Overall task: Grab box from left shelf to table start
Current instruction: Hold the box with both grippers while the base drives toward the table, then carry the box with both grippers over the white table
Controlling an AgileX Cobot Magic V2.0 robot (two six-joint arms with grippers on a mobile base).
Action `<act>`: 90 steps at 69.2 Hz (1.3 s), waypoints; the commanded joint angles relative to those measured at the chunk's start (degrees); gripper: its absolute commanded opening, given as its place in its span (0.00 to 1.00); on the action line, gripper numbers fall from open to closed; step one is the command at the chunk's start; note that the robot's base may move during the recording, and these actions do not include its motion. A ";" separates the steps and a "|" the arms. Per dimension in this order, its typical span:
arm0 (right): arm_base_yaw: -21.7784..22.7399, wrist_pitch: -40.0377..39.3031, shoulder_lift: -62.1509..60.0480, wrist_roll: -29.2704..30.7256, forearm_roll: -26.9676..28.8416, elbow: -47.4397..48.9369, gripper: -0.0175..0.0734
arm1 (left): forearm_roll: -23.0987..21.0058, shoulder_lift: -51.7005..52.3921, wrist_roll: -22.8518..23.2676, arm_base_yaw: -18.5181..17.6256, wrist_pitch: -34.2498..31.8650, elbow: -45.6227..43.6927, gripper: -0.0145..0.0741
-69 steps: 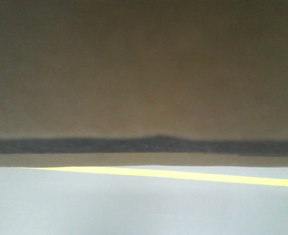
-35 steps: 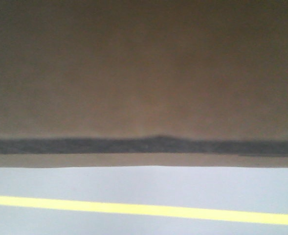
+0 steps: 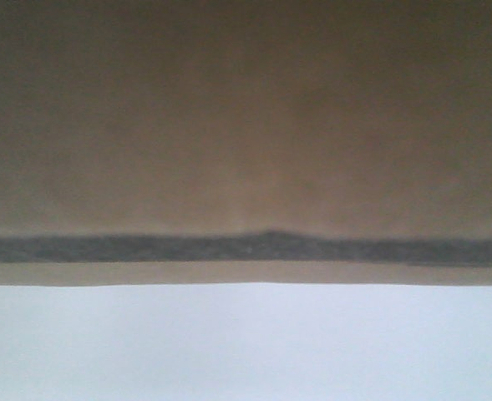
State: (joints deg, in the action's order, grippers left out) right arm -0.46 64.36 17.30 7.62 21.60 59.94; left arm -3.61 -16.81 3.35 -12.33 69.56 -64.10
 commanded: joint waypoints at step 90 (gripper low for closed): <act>0.04 -7.20 0.85 1.91 1.06 1.44 0.21 | -4.70 -0.87 -0.02 -0.49 -7.77 -1.89 0.06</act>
State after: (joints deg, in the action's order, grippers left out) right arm -0.46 64.25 17.30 7.62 21.60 59.94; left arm -3.61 -16.81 3.35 -12.33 69.56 -64.10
